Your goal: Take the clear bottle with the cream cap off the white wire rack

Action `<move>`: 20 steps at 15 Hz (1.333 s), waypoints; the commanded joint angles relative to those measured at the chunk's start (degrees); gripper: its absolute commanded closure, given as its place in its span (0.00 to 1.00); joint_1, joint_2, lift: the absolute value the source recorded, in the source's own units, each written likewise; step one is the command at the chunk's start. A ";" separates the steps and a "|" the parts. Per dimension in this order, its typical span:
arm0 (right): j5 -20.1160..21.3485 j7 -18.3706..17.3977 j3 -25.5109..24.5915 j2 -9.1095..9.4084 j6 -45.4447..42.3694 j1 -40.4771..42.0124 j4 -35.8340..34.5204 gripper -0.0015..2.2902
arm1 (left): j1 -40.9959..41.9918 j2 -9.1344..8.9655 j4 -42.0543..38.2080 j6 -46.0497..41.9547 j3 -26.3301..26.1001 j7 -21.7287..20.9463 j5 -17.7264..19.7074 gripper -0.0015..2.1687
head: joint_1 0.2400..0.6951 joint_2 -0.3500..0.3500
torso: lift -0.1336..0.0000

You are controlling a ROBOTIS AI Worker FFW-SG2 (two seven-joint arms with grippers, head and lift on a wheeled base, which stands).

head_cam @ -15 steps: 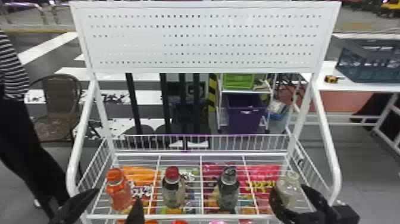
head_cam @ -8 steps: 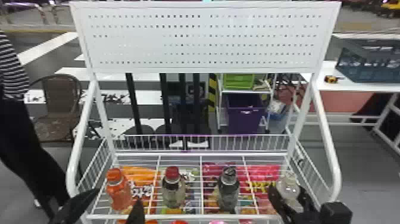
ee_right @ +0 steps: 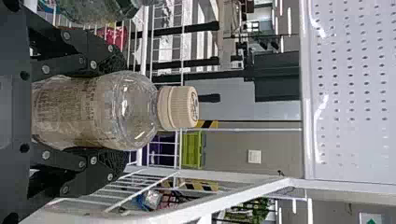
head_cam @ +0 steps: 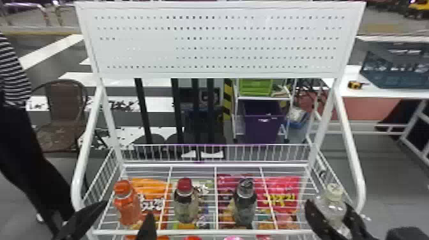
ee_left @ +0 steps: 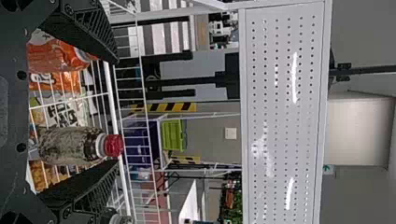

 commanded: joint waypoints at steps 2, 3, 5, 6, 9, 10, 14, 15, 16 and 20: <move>-1.30 0.84 -2.16 0.14 5.49 8.24 -12.16 0.60 | -0.18 0.05 0.11 -0.42 0.00 -0.09 0.18 0.06 | 0.57 0.50 | 1.00; -2.70 1.55 -3.21 0.14 6.20 10.26 -14.36 0.60 | -0.27 0.05 -0.06 -0.77 0.00 -0.09 0.18 0.06 | 0.57 0.50 | 1.00; -2.97 2.07 -4.71 0.14 4.44 14.48 -17.09 0.60 | 0.17 0.05 -0.32 -1.47 0.09 0.00 0.27 0.06 | 0.57 0.50 | 1.00; -3.23 2.51 -5.50 0.14 2.51 16.94 -18.05 0.60 | 0.61 0.05 -0.59 -2.35 0.09 -0.09 0.27 0.06 | 0.57 0.50 | 1.00; -6.39 2.95 -7.17 0.14 -3.82 20.99 -17.79 0.60 | 1.31 -0.03 -0.76 -2.70 0.09 0.00 0.18 0.06 | 0.57 0.50 | 1.00; -6.66 2.95 -7.35 0.14 -5.05 21.43 -17.44 0.60 | 1.31 -0.12 -0.85 -2.70 0.09 0.00 0.09 0.06 | 0.57 0.50 | 1.00; -7.54 2.95 -7.35 0.14 -7.51 22.39 -17.70 0.60 | 1.84 -0.12 -1.38 -2.88 -0.09 0.09 -0.08 0.06 | 0.57 0.50 | 1.00; -7.54 3.04 -7.35 0.14 -7.51 22.39 -17.79 0.60 | 2.02 -0.12 -1.29 -2.88 -0.09 0.18 -0.17 0.06 | 0.57 0.50 | 1.00; -7.80 3.13 -7.35 0.14 -7.69 22.48 -17.79 0.60 | 2.11 -0.12 -1.12 -2.88 0.00 0.18 -0.17 0.06 | 0.57 0.50 | 1.00; -7.80 3.74 -7.35 0.14 -7.69 22.48 -17.96 0.60 | 2.19 -0.12 -0.94 -2.88 0.18 0.35 -0.17 0.06 | 0.57 0.50 | 1.00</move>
